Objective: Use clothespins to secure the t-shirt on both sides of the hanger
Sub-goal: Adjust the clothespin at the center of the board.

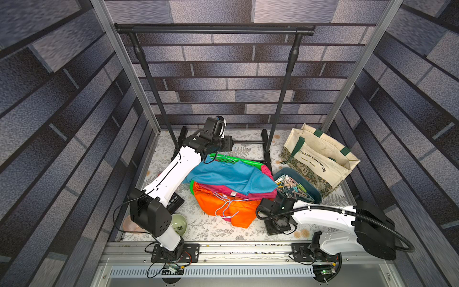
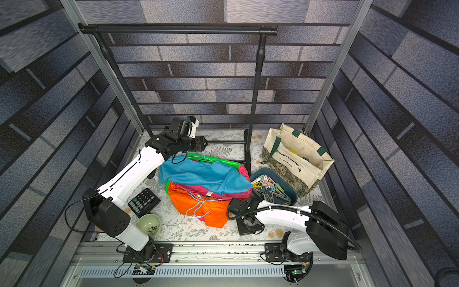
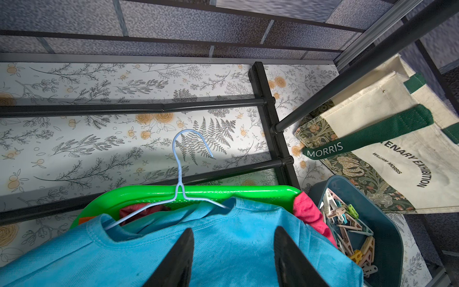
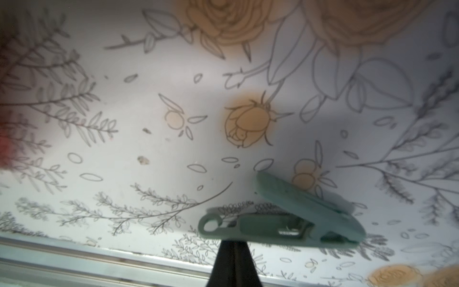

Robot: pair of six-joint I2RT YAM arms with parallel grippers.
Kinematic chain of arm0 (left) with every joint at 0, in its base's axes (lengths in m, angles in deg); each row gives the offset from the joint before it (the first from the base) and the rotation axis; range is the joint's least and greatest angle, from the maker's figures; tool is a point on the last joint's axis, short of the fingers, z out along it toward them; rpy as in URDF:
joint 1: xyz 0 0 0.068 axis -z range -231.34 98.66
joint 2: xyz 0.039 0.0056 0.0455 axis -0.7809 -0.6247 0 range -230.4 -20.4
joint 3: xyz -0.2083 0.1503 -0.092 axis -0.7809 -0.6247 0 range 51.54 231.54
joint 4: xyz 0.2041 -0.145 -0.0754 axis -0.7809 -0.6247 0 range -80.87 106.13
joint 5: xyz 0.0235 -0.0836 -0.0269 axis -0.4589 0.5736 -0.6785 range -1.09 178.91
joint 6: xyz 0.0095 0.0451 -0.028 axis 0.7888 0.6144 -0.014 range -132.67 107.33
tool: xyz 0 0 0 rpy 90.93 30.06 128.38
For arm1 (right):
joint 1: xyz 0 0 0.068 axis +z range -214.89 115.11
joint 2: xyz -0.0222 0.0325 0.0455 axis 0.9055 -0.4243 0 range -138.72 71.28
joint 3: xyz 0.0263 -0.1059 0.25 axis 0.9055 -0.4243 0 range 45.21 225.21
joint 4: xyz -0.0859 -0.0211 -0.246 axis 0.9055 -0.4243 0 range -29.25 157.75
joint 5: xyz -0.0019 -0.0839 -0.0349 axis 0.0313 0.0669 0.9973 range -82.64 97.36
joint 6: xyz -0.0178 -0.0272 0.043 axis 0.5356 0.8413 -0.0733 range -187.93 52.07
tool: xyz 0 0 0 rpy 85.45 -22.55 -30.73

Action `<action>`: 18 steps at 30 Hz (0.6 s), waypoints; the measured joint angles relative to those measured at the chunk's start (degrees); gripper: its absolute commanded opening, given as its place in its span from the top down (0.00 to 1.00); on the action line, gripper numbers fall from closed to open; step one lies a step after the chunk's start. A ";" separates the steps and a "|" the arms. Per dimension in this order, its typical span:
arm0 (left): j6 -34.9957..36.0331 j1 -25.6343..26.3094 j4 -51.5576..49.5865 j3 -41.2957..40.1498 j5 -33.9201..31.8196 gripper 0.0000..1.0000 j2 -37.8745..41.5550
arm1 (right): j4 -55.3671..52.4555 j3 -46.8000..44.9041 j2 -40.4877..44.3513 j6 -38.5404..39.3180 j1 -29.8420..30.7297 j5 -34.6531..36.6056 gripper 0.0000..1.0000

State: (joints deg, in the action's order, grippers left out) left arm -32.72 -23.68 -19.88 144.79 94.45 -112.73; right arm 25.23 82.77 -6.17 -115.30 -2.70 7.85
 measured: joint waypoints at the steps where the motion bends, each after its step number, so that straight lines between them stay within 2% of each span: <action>1: 0.00 0.00 0.00 0.00 0.00 0.46 0.02 | 0.70 0.00 0.07 0.00 -0.31 1.01 1.00; 7: -0.15 0.00 0.00 -0.11 0.02 0.46 0.04 | 5.03 -0.98 3.34 0.26 -6.62 5.86 0.98; 13: -0.15 0.00 0.00 -0.26 0.02 0.46 0.04 | 4.72 -1.03 10.69 1.05 -8.48 6.97 0.92; 16: -0.15 0.00 0.00 -0.26 0.02 0.46 0.04 | 2.82 -1.18 13.18 0.07 -8.48 6.27 0.81; 18: -0.15 0.00 0.02 -0.31 0.02 0.46 0.04 | 1.57 -1.95 14.53 -1.01 -8.48 5.03 0.65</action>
State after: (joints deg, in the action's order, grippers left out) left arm -32.87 -23.68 -19.86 144.49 94.47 -112.69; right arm 26.80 80.83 8.36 -116.31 -11.18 12.88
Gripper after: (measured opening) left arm 0.538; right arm 0.226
